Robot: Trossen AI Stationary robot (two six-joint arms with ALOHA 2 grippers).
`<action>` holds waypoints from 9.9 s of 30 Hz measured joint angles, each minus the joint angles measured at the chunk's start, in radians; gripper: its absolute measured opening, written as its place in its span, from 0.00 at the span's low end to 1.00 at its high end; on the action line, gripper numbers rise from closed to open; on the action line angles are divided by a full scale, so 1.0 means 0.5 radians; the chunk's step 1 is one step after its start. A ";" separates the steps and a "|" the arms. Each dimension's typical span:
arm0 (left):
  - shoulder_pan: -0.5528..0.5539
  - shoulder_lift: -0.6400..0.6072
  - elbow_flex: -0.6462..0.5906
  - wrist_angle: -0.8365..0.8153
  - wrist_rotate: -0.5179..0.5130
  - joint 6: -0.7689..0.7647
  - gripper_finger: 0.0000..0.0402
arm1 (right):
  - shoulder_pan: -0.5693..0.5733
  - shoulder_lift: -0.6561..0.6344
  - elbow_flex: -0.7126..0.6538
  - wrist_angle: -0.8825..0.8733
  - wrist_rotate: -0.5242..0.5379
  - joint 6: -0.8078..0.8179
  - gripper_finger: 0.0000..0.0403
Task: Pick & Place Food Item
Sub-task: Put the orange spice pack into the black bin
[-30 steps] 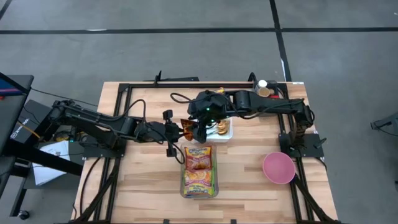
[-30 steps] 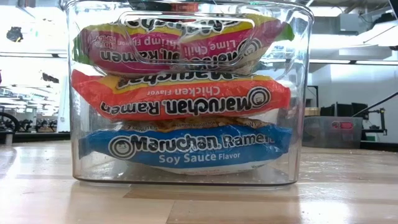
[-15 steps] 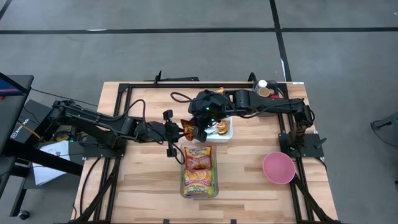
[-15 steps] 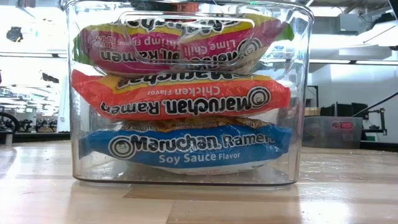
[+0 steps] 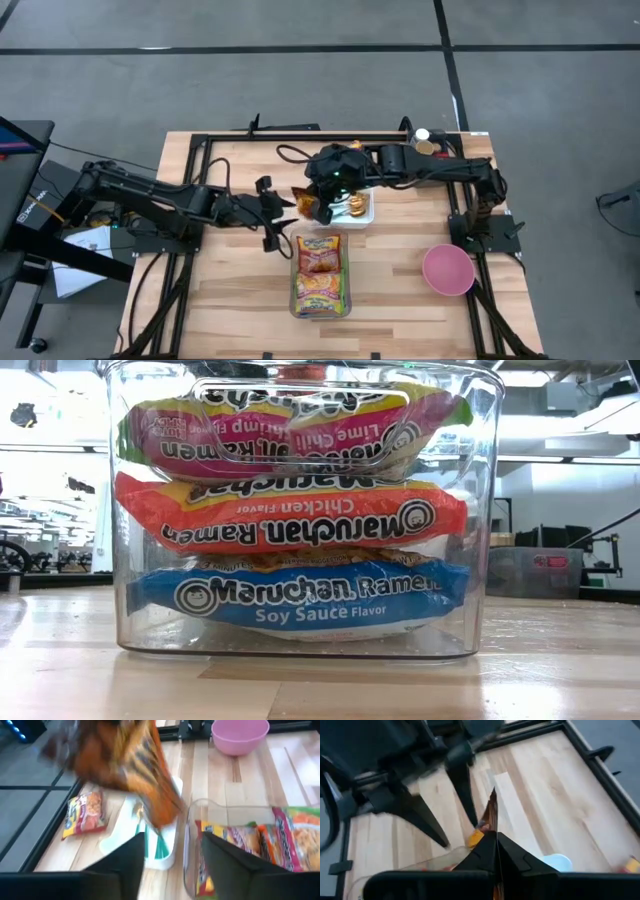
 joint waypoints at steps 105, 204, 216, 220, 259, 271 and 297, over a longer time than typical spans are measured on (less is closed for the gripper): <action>-0.019 -1.130 -1.147 0.782 -0.186 -1.160 0.00 | -0.923 -2.635 -2.927 0.259 1.167 1.163 0.00; -0.019 -1.127 -1.147 0.813 -0.106 -1.192 0.00 | -0.444 -2.112 -2.928 0.148 1.547 2.814 0.00; -0.019 -1.127 -1.147 0.812 -0.105 -1.197 0.00 | -0.365 -2.241 -2.925 0.096 1.543 2.025 0.00; -0.019 -1.127 -1.147 0.812 -0.105 -1.197 0.00 | -0.365 -2.369 -2.925 -0.004 1.538 1.775 0.00; -0.019 -1.042 -1.147 0.825 -0.089 -1.298 0.00 | -0.988 -2.338 -3.085 0.440 1.172 0.936 0.00; -0.019 -1.043 -1.147 0.825 -0.090 -1.298 0.00 | -1.064 -2.088 -3.085 0.480 1.164 0.987 0.00; -0.020 -1.043 -1.147 0.825 -0.065 -1.319 0.00 | -1.049 -2.103 -3.085 0.511 1.170 1.191 0.17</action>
